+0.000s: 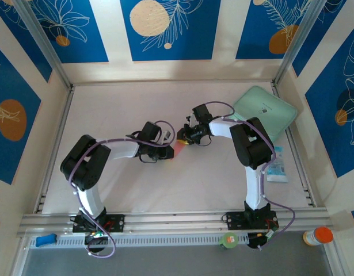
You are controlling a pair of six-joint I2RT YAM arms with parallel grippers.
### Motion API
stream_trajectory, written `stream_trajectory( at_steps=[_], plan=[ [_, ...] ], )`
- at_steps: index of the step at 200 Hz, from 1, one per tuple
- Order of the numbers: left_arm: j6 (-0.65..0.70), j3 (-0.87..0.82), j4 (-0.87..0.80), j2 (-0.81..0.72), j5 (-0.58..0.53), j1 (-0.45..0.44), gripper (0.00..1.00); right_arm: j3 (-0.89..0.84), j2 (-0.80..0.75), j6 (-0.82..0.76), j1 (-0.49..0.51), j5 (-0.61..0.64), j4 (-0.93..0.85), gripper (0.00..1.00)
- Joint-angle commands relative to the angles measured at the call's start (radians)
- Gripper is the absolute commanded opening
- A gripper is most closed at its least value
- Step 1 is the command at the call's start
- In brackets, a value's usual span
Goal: Fold a paper plane with a square sheet of paper (pick it up from the middle)
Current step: Fold the wing for the fifth time at the center of the table.
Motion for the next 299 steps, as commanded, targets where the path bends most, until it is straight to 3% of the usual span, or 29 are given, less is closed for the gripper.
stream_trajectory(
  at_steps=[1, 68, 116, 129, 179, 299],
  plan=[
    [-0.012, -0.024, -0.038, -0.017, 0.010, 0.002, 0.14, -0.018, 0.043, -0.025, -0.008, 0.063, -0.034, 0.22],
    [-0.002, -0.015, -0.072, 0.014, 0.003, 0.002, 0.12, -0.011, 0.041, -0.026, -0.006, 0.065, -0.044, 0.22],
    [0.007, -0.002, -0.117, -0.132, -0.136, 0.013, 0.30, -0.008, 0.040, -0.029, -0.004, 0.065, -0.058, 0.22],
    [0.007, 0.007, -0.109, -0.156, -0.155, 0.012, 0.31, -0.008, 0.038, -0.028, -0.003, 0.067, -0.060, 0.22],
    [-0.087, 0.052, 0.077, -0.034, 0.015, -0.008, 0.20, -0.005, 0.040, -0.021, -0.004, 0.066, -0.059, 0.22],
    [-0.036, 0.098, -0.044, 0.086, -0.003, -0.029, 0.12, -0.002, 0.043, -0.017, -0.002, 0.065, -0.069, 0.21]
  ],
)
